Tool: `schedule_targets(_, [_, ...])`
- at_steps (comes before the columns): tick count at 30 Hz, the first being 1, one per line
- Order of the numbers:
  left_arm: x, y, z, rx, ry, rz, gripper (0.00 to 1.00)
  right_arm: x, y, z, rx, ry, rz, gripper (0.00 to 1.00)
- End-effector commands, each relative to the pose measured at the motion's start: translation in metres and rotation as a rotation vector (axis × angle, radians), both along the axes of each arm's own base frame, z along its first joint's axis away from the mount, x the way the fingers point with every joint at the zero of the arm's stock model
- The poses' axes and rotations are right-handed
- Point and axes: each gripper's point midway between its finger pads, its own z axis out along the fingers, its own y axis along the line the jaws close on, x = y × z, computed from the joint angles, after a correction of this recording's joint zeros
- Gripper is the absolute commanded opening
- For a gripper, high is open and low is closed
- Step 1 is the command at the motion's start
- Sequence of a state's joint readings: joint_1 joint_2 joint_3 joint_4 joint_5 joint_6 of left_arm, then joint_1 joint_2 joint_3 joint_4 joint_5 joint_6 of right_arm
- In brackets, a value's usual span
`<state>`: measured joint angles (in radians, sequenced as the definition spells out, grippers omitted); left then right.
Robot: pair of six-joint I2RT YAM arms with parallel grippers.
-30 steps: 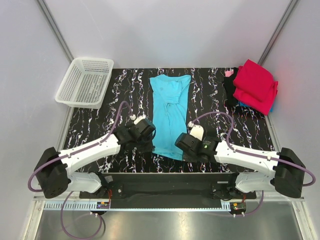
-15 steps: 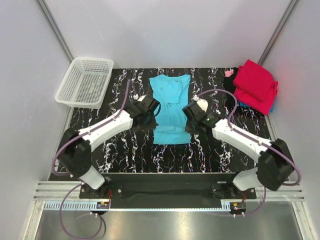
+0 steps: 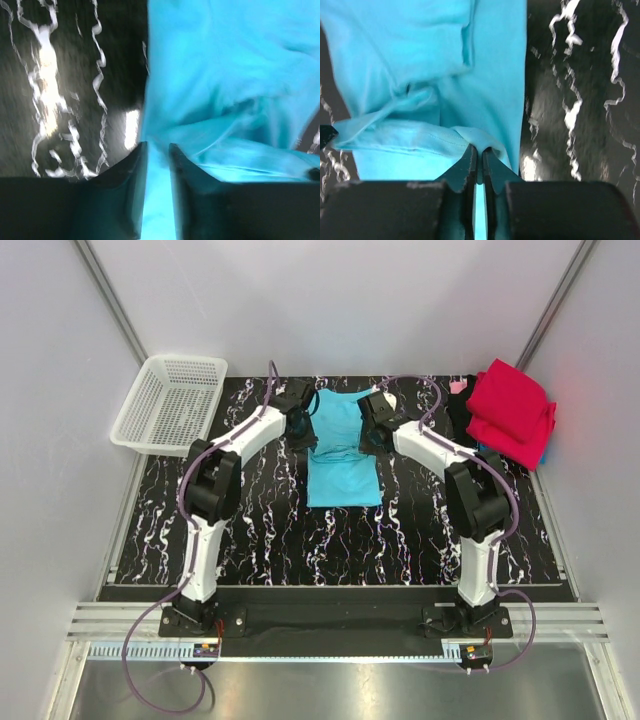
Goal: Fold and stack the t-shirts
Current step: Fold the tshirt
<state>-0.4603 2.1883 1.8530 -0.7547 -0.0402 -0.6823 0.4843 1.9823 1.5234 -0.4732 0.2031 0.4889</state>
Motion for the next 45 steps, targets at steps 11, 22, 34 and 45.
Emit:
schedule_targets(11, [0.055,0.013,0.022,-0.022,-0.140,-0.087,0.76,0.059,-0.030,-0.002,0.030,-0.051,-0.120,0.53])
schedule_targets(22, [0.012,0.060,0.068,-0.048,-0.344,0.152,0.75,0.043,-0.043,0.013,0.017,-0.085,-0.130,0.53])
schedule_targets(34, [-0.075,0.033,0.015,-0.207,-0.013,0.038,0.73,-0.044,-0.063,0.008,0.054,0.012,-0.093,0.54])
schedule_targets(45, [-0.132,-0.028,0.006,-0.438,0.080,-0.164,0.72,-0.111,-0.022,0.006,0.277,0.148,0.180,0.62])
